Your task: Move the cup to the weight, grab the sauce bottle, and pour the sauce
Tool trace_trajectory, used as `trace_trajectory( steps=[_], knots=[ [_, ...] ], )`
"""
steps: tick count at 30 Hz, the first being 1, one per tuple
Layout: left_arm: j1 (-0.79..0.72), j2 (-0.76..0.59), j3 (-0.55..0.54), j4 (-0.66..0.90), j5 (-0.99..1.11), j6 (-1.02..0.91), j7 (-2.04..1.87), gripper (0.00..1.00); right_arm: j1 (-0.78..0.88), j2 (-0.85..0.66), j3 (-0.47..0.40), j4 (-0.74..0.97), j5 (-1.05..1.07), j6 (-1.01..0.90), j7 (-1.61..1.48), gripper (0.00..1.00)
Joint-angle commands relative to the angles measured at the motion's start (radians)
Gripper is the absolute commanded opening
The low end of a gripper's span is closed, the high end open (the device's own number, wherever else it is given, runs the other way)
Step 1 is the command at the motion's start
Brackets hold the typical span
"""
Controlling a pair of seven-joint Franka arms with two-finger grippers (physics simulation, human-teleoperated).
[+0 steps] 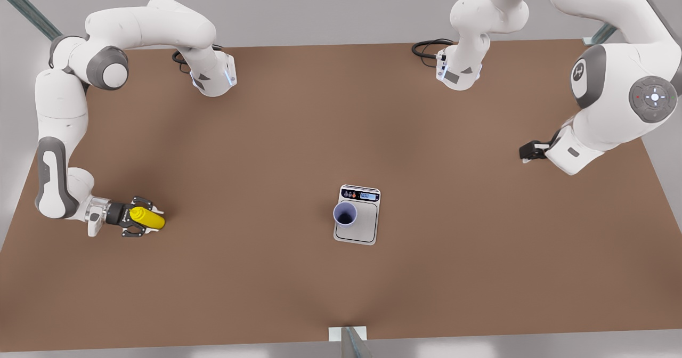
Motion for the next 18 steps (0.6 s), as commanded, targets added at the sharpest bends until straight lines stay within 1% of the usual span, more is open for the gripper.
trace_trajectory(
  steps=[1,3,9,14,16,18],
  knots=[
    [0.001,0.0,0.0,-0.001,0.003,0.0,-0.001,1.0,0.0,0.0,0.0,0.0,-0.001,0.0,0.0,0.6],
    [0.001,-0.002,0.0,0.0,0.003,0.0,-0.001,1.0,0.0,0.0,0.0,0.0,-0.001,0.0,0.001,0.57],
    [0.001,-0.006,0.0,0.0,0.004,0.0,-0.001,1.0,-0.002,-0.006,0.0,0.0,-0.001,-0.003,0.015,0.56],
    [0.001,-0.006,0.0,0.003,0.006,0.002,-0.001,1.0,0.017,-0.072,-0.002,0.018,-0.004,-0.02,0.133,0.56],
    [0.001,-0.008,0.002,0.002,0.006,0.0,-0.001,1.0,0.077,-0.135,-0.003,0.023,-0.012,0.024,0.228,0.56],
    [0.001,-0.009,0.0,0.003,0.006,0.0,-0.001,1.0,0.192,-0.169,-0.009,0.023,-0.015,0.113,0.314,0.56]
  ],
)
